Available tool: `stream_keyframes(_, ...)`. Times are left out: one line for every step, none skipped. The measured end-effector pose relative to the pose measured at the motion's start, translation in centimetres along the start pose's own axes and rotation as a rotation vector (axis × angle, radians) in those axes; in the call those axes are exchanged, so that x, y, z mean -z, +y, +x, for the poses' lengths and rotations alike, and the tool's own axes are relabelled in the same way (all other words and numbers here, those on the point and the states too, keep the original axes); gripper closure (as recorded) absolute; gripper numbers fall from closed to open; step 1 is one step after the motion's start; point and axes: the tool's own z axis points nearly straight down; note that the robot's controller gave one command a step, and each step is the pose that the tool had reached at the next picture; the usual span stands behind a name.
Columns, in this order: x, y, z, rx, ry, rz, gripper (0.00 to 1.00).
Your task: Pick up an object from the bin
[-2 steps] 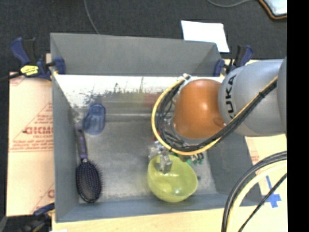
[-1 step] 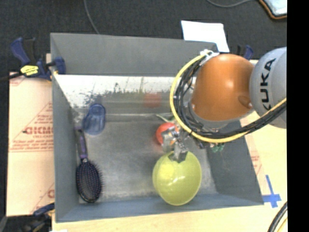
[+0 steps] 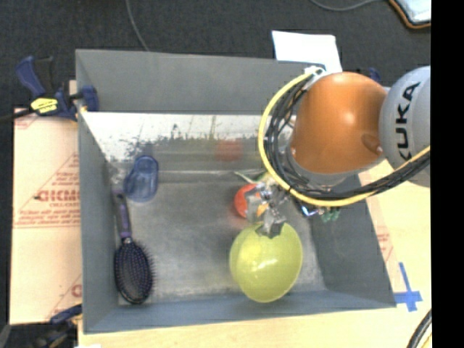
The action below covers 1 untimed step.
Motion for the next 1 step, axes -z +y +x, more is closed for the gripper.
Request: stream_keyframes(-3.62, 0.53, 0.01, -0.031, -0.02, 0.006, 1.0)
